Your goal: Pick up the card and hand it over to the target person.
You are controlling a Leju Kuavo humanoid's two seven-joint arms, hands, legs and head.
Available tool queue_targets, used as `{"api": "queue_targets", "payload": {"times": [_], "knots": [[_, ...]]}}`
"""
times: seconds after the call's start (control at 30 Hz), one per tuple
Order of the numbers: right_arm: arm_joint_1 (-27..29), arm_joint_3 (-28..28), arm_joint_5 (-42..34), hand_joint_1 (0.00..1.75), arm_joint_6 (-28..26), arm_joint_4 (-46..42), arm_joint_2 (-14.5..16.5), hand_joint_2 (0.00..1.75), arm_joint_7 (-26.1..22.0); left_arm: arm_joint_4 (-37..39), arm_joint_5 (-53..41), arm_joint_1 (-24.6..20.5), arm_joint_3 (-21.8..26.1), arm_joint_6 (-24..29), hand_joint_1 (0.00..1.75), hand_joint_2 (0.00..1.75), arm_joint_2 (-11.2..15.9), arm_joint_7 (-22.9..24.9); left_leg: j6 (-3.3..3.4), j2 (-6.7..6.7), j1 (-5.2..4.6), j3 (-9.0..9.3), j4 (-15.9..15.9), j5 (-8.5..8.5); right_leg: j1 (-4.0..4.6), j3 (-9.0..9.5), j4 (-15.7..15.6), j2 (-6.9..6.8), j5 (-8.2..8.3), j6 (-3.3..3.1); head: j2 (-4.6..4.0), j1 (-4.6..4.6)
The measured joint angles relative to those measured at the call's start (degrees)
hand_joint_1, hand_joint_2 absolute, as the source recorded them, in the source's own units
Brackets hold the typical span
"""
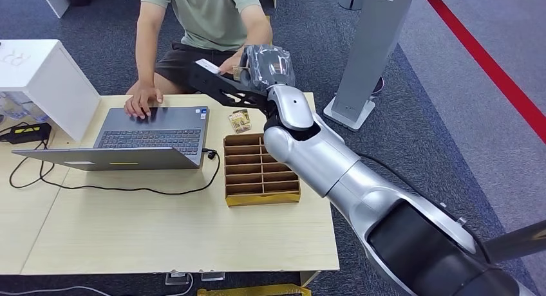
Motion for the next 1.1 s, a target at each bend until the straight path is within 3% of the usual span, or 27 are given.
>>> {"api": "queue_targets", "payload": {"times": [0.37,0.4,0.5,0.53,0.63,0.83,0.97,1.1], "knots": [[0.7,-0.5,-0.1,1.75,-0.3,1.1,-0.6,1.75,-0.1,0.0,-0.2,-0.3,-1.0,-0.7,0.00,0.00,0.1,0.3,0.01,-0.02,0.00,-0.09,0.1,-0.01,0.00,-0.09,0.0,-0.02,-0.01,0.00,0.00,0.00],[0.8,-0.6,-0.1,1.31,-0.2,1.2,-0.6,1.75,-0.1,0.0,-0.2,-0.3,-1.5,-0.9,0.00,0.00,0.1,0.2,0.01,-0.03,0.00,-0.09,0.0,0.01,0.00,-0.09,0.0,-0.02,0.00,0.00,0.00,0.00],[0.8,-0.9,-0.1,0.00,-0.4,1.5,-0.7,1.75,-0.4,-0.1,-0.1,-0.4,-2.5,-1.5,0.00,1.31,-0.1,-0.3,0.01,-0.05,0.00,-0.10,0.0,0.01,0.00,-0.10,0.0,-0.05,0.00,0.00,0.00,0.00],[0.8,-0.9,0.0,0.00,-0.6,1.4,-0.9,1.75,-0.3,-0.1,-0.1,-0.4,-2.4,-1.5,0.00,1.31,-0.2,-0.5,0.01,-0.05,0.00,-0.11,0.1,0.00,0.00,-0.11,0.0,-0.05,-0.01,0.01,0.00,0.00],[0.2,-1.1,0.2,0.00,-0.9,0.3,-1.6,1.75,-0.4,-0.1,0.1,-0.6,-2.1,-1.3,0.00,0.00,-0.2,-0.8,0.01,-0.05,0.00,-0.15,0.1,-0.02,0.00,-0.14,0.1,-0.05,-0.03,0.01,0.00,0.00],[-1.6,-1.9,1.0,0.00,-0.6,-6.7,-4.3,1.75,0.2,-0.1,0.4,-0.4,-1.6,-1.2,0.00,0.00,0.2,-0.8,0.01,-0.05,0.00,-0.26,0.2,-0.04,0.00,-0.26,0.2,-0.05,-0.05,0.01,0.00,0.00],[0.5,-4.0,-0.5,0.00,1.3,-23.9,-9.3,1.75,1.2,-0.1,1.0,0.2,-0.9,-0.7,0.00,0.00,0.6,-1.0,0.03,-0.06,0.00,-0.32,0.2,-0.04,0.00,-0.31,0.2,-0.06,-0.05,0.02,0.00,0.00],[6.8,-7.1,-5.6,0.00,4.1,-44.2,-16.2,1.75,1.4,-0.1,1.5,0.8,-0.1,-0.3,0.00,0.00,1.0,-1.4,0.03,-0.16,0.04,-0.32,0.2,-0.05,0.04,-0.26,0.1,-0.16,-0.07,0.03,0.00,0.00]]}}
